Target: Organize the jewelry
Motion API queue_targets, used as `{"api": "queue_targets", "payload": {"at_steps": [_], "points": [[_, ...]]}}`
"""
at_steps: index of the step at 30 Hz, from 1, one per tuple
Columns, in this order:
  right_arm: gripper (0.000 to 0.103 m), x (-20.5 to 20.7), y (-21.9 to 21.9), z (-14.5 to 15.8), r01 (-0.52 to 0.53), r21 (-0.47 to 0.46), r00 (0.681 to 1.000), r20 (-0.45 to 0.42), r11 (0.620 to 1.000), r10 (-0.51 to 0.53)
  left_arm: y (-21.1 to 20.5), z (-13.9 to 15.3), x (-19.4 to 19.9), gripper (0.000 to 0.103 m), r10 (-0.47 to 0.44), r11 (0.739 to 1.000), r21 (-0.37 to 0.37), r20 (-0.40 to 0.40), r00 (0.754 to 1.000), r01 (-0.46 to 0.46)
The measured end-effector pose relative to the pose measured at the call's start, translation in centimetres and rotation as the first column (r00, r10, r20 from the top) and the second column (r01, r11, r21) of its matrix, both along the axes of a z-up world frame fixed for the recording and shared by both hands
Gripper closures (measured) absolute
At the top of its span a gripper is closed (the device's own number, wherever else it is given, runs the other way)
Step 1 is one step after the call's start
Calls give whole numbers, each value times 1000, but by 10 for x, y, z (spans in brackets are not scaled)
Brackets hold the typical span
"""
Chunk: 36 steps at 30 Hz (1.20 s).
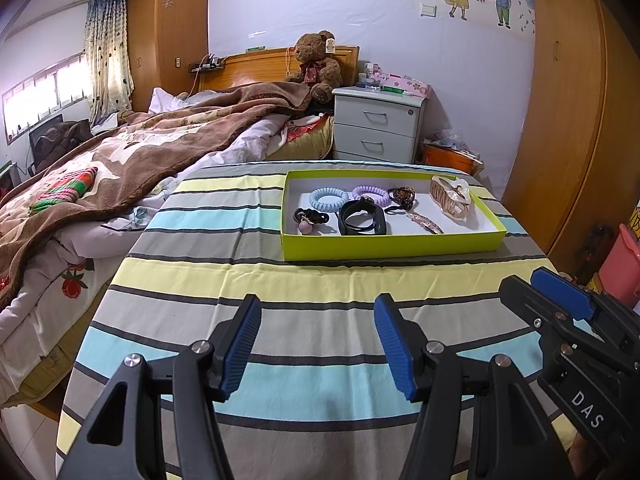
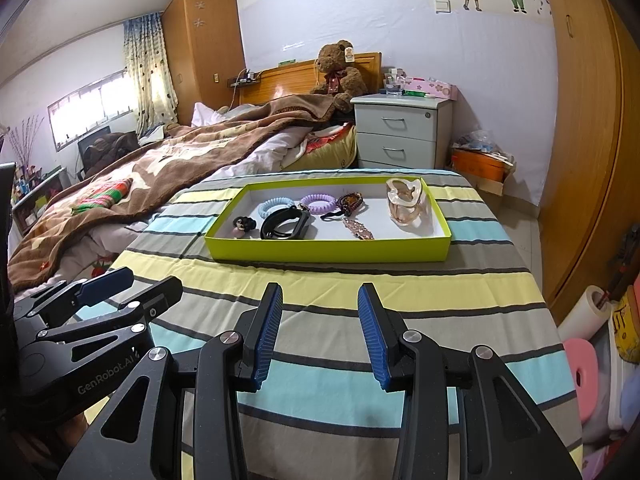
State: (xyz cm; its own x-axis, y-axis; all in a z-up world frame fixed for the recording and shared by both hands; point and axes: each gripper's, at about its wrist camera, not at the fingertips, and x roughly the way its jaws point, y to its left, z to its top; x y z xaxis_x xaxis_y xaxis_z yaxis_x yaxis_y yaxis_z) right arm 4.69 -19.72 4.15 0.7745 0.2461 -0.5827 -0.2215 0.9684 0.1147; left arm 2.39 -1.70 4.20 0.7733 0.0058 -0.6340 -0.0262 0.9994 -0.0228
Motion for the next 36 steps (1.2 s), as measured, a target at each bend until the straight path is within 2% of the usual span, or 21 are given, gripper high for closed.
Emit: {"api": "queue_targets", "payload": {"at_steps": [36], "points": [[63, -1, 0, 0, 1, 1, 1000, -1, 1000, -1, 2, -2, 2, 42, 11, 1000, 2, -11, 1000, -11]]}}
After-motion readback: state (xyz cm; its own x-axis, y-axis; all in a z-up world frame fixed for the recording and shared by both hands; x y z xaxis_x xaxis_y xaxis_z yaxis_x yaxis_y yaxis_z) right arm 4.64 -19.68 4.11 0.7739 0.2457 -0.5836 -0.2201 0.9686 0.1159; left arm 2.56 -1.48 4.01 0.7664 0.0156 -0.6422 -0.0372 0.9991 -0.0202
